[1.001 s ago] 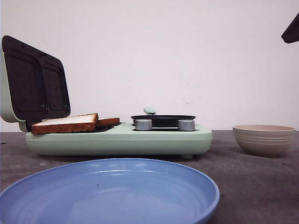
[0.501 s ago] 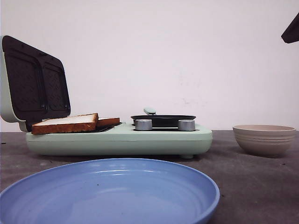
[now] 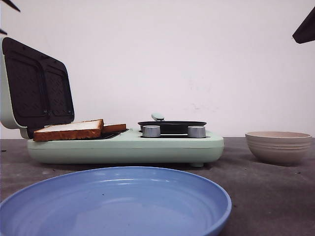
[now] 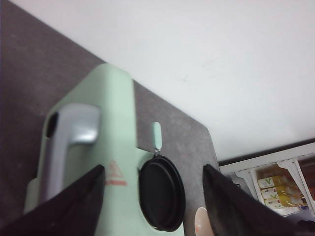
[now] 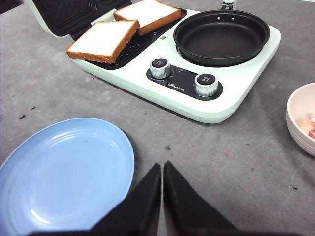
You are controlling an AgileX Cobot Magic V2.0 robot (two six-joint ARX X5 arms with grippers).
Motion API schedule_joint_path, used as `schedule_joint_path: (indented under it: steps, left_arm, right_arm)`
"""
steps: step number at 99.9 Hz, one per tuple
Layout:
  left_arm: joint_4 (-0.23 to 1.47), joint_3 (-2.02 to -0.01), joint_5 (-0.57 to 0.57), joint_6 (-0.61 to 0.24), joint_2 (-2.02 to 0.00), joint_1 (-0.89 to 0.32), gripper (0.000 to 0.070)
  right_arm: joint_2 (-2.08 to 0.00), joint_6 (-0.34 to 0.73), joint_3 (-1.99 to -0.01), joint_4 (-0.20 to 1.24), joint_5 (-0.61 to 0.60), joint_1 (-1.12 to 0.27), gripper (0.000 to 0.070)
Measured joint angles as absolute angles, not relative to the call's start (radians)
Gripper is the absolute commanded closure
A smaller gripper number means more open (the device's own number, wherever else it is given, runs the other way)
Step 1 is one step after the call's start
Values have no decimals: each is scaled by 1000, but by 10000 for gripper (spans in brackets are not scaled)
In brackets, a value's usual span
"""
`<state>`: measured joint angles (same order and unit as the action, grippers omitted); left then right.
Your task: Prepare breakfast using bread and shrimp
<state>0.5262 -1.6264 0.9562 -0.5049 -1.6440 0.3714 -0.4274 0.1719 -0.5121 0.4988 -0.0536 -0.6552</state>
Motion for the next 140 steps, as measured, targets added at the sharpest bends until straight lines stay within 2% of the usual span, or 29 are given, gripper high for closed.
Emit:
schedule_joint_path:
  steps: [8,44,62,90,112,140]
  left_arm:
    - [564,-1652,957,-483,-1681,382,346]
    - [756,-1673,942,-339,-1766,448,346]
    - [796,-1675,988,-274,-1837,446,345]
    - [746,-1675,994,-244,-1866,432,345]
    - [663,-1675,1081,-281,-1866,416,345]
    - [666,-1675,1093,-292,-1881,378,347]
  right_arm:
    - [-427,172,-512,497,-54,-655,700]
    - [-427,171,-512,494,-79,-655,700]
    - [-427,170,-512,489,-79,-655,700]
    - [-427,169,-512,489,-79,-655,700]
    - [-427,169,-512,489,-79,-655,700]
    - [-427,169,-512,489,-79,-655,700]
